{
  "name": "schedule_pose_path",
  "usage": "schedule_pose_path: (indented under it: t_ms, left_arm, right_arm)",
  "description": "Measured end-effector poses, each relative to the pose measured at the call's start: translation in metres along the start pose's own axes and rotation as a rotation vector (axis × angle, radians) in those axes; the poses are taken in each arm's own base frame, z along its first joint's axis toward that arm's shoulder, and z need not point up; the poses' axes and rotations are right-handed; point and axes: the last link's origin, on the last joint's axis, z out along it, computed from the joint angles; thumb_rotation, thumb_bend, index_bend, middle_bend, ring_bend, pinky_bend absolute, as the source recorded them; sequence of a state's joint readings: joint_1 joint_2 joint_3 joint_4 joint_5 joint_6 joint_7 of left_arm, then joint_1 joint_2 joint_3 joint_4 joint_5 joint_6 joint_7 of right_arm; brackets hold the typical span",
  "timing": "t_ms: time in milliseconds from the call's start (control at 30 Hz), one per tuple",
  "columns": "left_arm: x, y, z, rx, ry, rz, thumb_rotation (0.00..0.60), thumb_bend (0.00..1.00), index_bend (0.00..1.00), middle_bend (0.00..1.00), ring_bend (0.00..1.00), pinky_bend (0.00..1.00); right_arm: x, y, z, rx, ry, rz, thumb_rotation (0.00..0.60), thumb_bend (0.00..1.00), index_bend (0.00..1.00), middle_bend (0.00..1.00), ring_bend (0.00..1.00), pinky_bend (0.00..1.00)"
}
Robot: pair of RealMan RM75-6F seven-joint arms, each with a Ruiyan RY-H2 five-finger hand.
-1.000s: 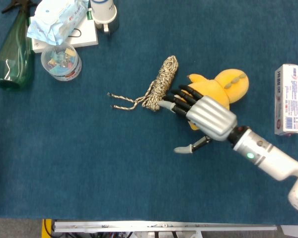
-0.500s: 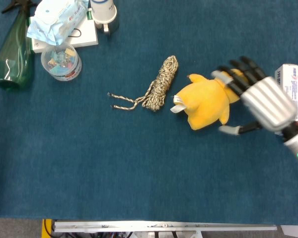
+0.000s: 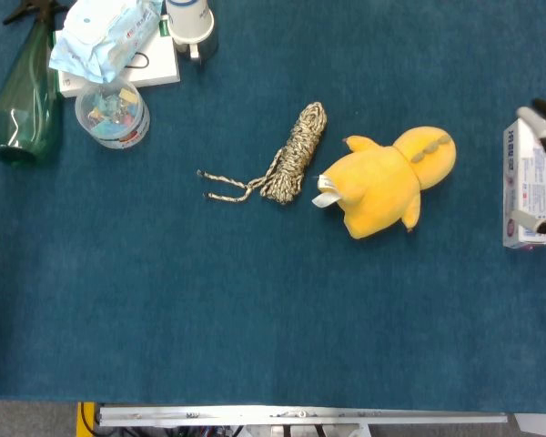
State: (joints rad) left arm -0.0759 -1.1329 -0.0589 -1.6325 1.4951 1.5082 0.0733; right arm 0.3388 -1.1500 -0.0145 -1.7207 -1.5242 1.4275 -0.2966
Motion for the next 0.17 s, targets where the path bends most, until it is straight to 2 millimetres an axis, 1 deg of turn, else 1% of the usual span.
schedule_pose_path:
  t_ms: [167]
  left_arm:
    - [0.0007, 0.0026, 0.0008, -0.008, 0.002, -0.002, 0.600, 0.25, 0.06, 0.15, 0.16, 0.07]
  right_arm:
    - [0.0025, 0.0094, -0.0109, -0.032, 0.011, -0.011, 0.433, 0.00, 0.07, 0.10, 0.00, 0.00]
